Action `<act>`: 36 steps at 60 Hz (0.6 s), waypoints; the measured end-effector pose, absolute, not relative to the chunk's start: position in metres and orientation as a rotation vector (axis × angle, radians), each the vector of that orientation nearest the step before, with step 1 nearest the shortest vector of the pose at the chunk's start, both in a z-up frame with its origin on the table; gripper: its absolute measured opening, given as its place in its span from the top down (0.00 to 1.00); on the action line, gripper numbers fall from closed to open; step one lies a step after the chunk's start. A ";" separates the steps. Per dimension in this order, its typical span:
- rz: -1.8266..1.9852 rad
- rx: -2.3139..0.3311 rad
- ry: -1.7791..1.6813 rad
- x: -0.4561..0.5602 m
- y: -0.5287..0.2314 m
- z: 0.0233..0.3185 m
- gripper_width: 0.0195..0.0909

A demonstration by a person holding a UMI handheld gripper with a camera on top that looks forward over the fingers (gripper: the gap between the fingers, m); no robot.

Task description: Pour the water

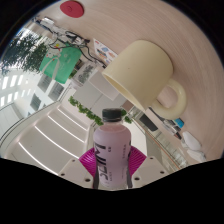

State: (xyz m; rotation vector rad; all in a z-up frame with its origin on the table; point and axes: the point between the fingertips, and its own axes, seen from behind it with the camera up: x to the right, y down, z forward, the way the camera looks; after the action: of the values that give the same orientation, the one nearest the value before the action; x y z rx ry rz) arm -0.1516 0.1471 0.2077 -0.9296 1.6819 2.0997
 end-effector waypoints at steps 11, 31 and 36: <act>2.145 -1.084 1.498 -0.162 0.135 0.213 0.74; 0.753 -1.508 0.248 -0.047 0.142 0.377 0.69; 0.350 -1.434 0.112 0.040 0.149 0.372 0.58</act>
State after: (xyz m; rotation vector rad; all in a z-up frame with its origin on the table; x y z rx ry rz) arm 0.0399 0.1489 0.3719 -1.4336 0.1116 0.3496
